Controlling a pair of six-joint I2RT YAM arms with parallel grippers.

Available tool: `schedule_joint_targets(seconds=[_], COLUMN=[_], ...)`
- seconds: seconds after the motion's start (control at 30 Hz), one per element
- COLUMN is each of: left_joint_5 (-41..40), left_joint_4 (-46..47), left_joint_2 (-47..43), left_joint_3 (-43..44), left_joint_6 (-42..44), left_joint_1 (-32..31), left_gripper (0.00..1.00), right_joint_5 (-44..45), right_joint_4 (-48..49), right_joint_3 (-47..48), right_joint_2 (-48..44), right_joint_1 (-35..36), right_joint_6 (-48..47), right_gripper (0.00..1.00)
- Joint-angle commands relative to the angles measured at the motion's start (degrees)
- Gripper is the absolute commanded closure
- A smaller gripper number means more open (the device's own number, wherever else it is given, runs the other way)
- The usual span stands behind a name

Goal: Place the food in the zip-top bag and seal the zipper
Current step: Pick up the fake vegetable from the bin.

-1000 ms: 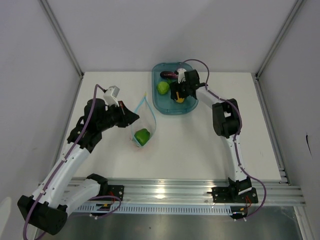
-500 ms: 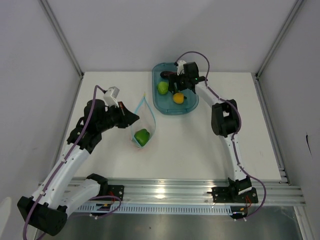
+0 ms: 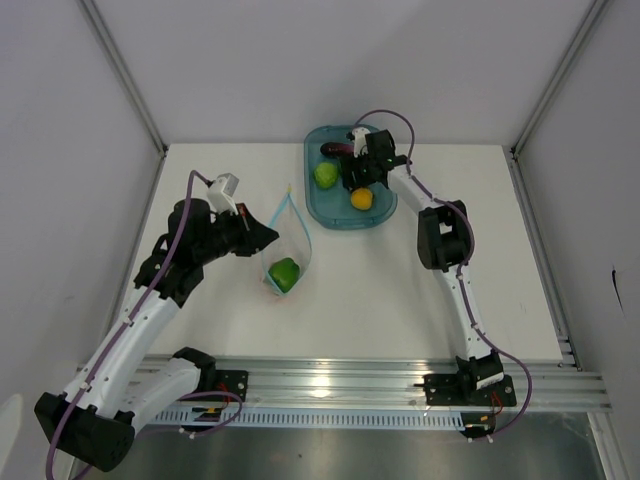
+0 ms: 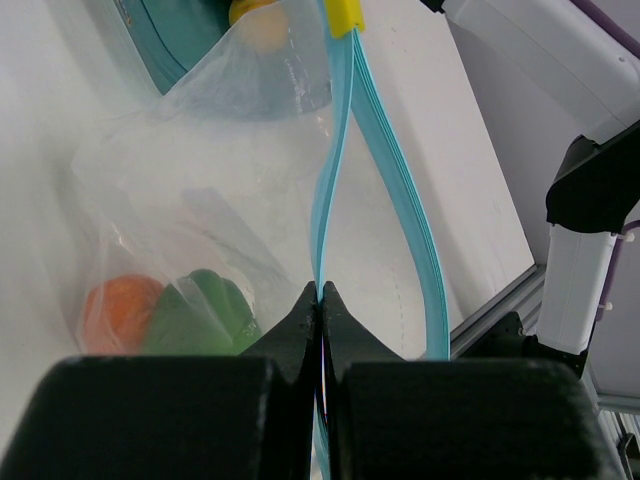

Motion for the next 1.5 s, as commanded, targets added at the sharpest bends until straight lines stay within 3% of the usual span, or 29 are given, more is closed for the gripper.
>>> schedule_joint_targets(seconds=[0.0, 0.1, 0.27, 0.43, 0.57, 0.9, 1.0, 1.23, 1.47], left_joint_5=[1.5, 1.7, 2.7, 4.1, 4.8, 8.8, 8.8, 10.3, 12.7], left_joint_4=[2.3, 2.3, 2.1, 2.2, 1.6, 0.4, -2.1, -1.0, 1.2], left_joint_2=[0.1, 0.2, 0.4, -0.3, -0.4, 2.0, 3.8, 7.0, 11.0], left_joint_3=[-0.2, -0.3, -0.8, -2.1, -2.5, -2.3, -0.4, 2.2, 5.1], left_joint_6=[-0.9, -0.9, -1.4, -1.6, -1.4, -1.8, -0.4, 0.5, 0.1], left_joint_1=[-0.1, -0.1, -0.1, -0.1, -0.1, -0.1, -0.1, -0.1, -0.1], left_gripper=[0.99, 0.99, 0.99, 0.99, 0.99, 0.99, 1.0, 0.99, 0.99], right_joint_5=[-0.1, -0.2, 1.9, 4.6, 6.5, 13.2, 17.9, 34.0, 30.9], right_joint_4=[-2.1, -1.6, 0.4, 3.1, 4.7, 3.0, -6.8, -17.5, -28.6], right_joint_3=[2.3, 2.3, 2.6, 2.3, 1.4, -3.2, -2.5, -19.8, -29.3], right_joint_2=[1.4, 1.6, 1.3, -2.3, -6.6, -21.0, -26.9, -46.7, -60.6], right_joint_1=[-0.1, 0.3, 1.2, 1.2, 1.3, 3.4, 6.8, 22.5, 32.0], right_joint_6=[-2.0, -3.2, -4.2, -0.2, 2.4, 2.1, 2.0, 5.6, 18.2], right_gripper=[0.32, 0.53, 0.64, 0.92, 1.0, 1.0, 1.0, 1.0, 1.0])
